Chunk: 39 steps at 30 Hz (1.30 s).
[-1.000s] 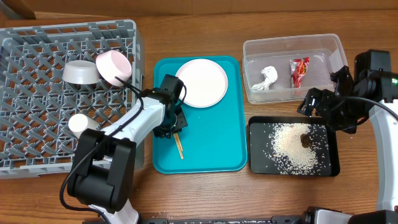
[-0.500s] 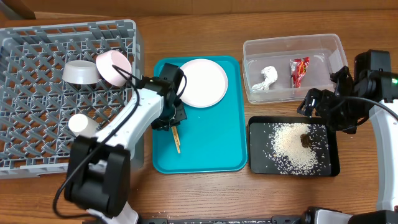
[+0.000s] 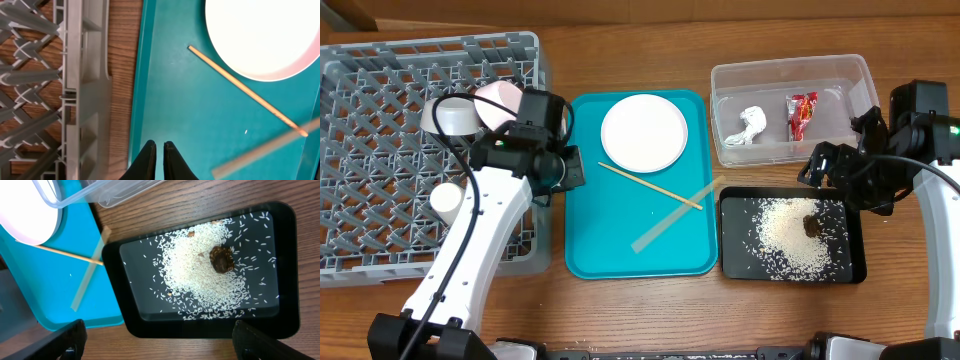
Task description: Sort waste into correct bins and load items into the dishwasher
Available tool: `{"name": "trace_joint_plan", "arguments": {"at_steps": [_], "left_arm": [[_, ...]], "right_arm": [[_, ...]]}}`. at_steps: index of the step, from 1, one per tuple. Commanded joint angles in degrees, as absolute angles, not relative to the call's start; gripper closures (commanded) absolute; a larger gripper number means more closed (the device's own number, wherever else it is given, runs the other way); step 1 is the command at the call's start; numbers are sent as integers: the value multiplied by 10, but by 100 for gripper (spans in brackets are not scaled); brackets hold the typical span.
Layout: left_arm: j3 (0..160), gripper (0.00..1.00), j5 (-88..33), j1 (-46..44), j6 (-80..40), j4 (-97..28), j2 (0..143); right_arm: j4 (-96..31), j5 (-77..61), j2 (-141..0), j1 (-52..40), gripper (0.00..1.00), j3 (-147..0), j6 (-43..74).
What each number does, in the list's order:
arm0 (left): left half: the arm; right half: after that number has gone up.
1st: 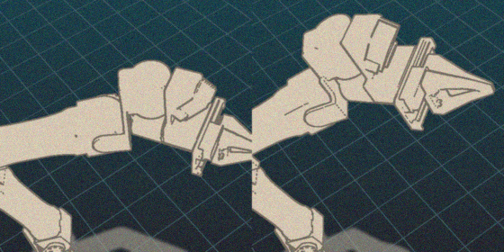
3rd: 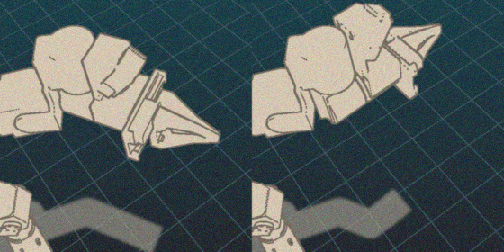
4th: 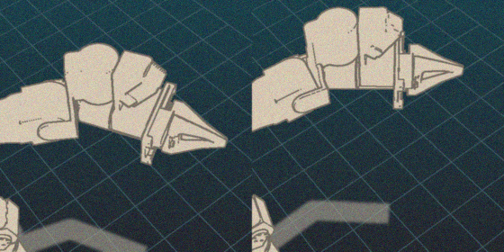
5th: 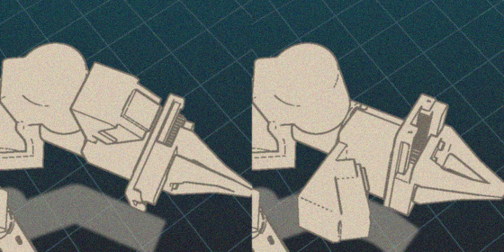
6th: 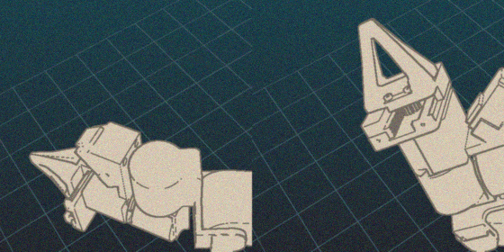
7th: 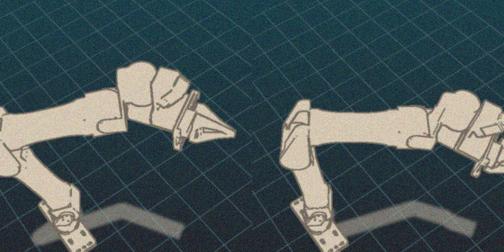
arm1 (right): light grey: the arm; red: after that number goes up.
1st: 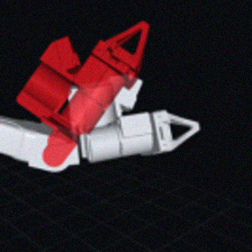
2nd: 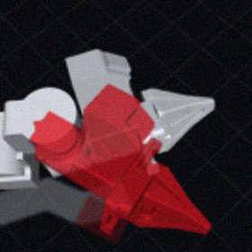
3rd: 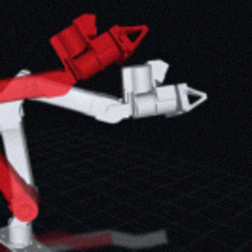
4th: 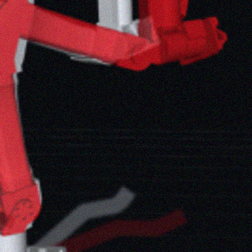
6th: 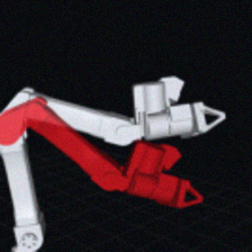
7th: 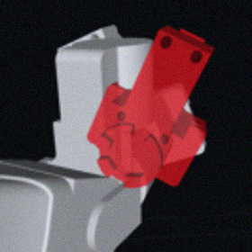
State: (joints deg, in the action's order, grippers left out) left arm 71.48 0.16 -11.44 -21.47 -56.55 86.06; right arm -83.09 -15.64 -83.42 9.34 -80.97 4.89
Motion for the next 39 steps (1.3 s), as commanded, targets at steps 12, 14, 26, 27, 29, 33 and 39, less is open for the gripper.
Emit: {"name": "trace_joint_plan", "arguments": {"at_steps": [12,14,26,27,29,33,39], "left_arm": [[725,40,-80,-269,-72,-521,911],[725,38,-80,-294,-72,-508,926],[725,36,-14,-389,-17,-412,1077],[725,36,4,-388,-17,-408,1091],[725,38,42,-382,-17,-404,1109],[725,37,63,-372,-17,-402,1117],[725,64,2,-370,-17,-400,1117]], "right_arm": [[-828,-152,-829,94,5,-821,51],[-828,-152,-829,94,5,-821,51],[-829,-153,-829,94,5,-821,51],[-829,-153,-829,94,5,-821,51],[-829,-153,-829,94,6,-821,51],[-829,-153,-829,94,5,-821,51],[-829,-153,-829,94,5,-821,51]]}}
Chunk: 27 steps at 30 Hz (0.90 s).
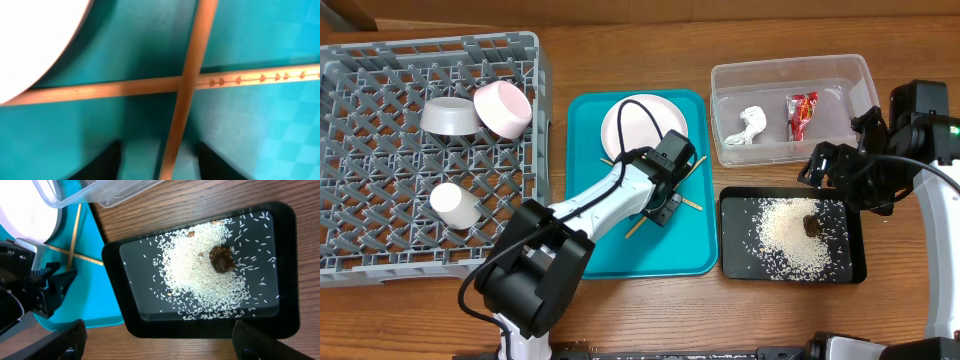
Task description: Sort waste into correct bins and load items into the dishwasher
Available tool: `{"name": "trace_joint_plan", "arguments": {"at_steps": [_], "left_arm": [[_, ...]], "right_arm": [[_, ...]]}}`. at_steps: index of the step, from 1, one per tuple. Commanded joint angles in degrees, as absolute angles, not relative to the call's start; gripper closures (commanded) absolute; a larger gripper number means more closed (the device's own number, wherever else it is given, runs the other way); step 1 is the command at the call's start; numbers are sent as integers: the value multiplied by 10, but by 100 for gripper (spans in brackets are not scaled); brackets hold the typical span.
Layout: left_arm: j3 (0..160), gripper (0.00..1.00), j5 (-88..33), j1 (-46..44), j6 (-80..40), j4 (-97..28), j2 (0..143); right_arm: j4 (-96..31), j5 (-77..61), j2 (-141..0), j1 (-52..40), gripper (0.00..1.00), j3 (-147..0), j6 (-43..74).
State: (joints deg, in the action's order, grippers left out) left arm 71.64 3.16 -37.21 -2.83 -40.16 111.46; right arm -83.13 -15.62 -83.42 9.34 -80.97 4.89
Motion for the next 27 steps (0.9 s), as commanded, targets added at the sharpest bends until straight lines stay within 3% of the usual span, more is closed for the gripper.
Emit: {"name": "trace_joint_plan", "arguments": {"at_steps": [1,4,5,18,27], "left_arm": [[725,69,-13,-370,-17,-400,1117],[725,94,-42,-371,-17,-404,1117],[725,96,-48,-371,-18,-407,1117],[829,96,-60,-313,-55,-540,1033],[861,96,-10,-151,-190,-608,904]], "right_arm": [[-829,-153,-829,94,5,-821,51],[-829,-153,-829,94,5,-821,51],[-830,-153,-829,94,5,-821,51],[-831,-153,-829,94,5,-821,51],[-828,-153,-829,94,5,-821,51]]}}
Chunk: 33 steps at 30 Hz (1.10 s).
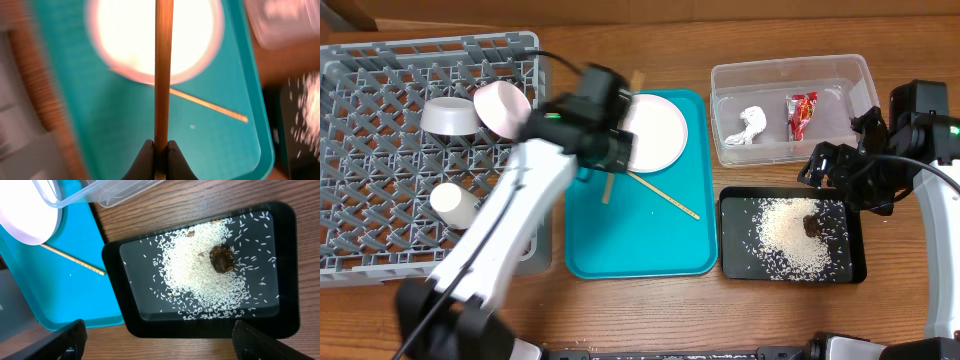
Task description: Sort waste into correct bins and load items into the dishwasher
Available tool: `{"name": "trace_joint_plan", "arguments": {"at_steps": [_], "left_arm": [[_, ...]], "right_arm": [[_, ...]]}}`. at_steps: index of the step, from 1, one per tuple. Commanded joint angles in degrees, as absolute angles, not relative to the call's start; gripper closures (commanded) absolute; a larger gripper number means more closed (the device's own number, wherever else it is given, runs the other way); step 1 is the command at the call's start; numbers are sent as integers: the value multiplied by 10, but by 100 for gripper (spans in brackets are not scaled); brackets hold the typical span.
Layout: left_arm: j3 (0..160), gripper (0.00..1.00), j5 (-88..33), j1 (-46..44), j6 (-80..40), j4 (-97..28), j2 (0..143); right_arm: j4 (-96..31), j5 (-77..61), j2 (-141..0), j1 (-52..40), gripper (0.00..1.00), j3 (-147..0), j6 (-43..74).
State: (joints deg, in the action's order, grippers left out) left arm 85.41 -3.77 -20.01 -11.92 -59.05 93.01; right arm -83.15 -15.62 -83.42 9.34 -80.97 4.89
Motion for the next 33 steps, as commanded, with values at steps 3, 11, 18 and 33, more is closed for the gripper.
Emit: {"name": "trace_joint_plan", "arguments": {"at_steps": [3,11,18,33], "left_arm": [[860,96,-7,-94,-192,-638,900],[806,96,31,-9,-165,-659,921],[761,88,53,22,-159,-629,930],[810,44,-190,-34,-155,-616,929]], "right_arm": [[-828,-153,-829,94,5,-821,51],[-829,-153,-829,94,5,-821,51],[-830,-153,-829,94,5,-821,51],[-830,-152,-829,94,5,-821,51]]}}
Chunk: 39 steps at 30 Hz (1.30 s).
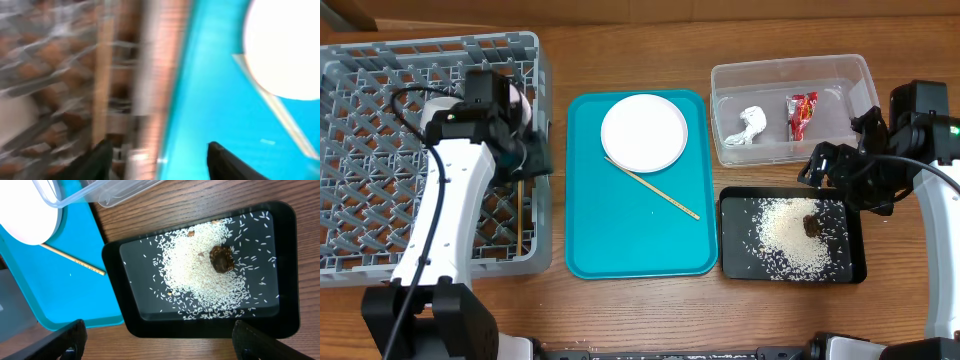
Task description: Sort waste into correct bins and load items into the dishwasher
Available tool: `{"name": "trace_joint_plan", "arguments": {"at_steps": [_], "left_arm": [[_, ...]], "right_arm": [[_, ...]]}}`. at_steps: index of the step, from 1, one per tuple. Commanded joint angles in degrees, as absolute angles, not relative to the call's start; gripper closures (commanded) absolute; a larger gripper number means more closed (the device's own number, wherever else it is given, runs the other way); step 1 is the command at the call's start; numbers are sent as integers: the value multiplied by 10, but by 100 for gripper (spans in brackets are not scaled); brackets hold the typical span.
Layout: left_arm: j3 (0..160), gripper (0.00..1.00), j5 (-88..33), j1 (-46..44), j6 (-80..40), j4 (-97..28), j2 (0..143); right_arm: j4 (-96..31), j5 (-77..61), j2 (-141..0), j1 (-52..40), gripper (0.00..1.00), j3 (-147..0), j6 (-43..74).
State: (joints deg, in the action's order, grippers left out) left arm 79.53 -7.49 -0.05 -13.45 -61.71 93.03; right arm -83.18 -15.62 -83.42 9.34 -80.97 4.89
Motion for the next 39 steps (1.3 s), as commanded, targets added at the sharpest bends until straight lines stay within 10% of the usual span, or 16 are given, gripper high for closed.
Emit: {"name": "trace_joint_plan", "arguments": {"at_steps": [1,14,27,35,39], "left_arm": [[808,43,-191,-51,-183,-617,929],[750,43,-6,-303,-430,-487,1001],[750,34,-20,-348,-459,-419,1143],[750,72,-17,-348,-459,-448,1147],[750,57,-23,-348,-460,-449,1146]], "right_arm": [[-830,-153,-829,94,5,-821,51],[-829,-153,-829,94,5,-821,51],[-829,-157,-829,94,5,-821,51],[-829,-157,-829,94,5,-821,51],[-828,-157,-829,94,5,-821,51]]}}
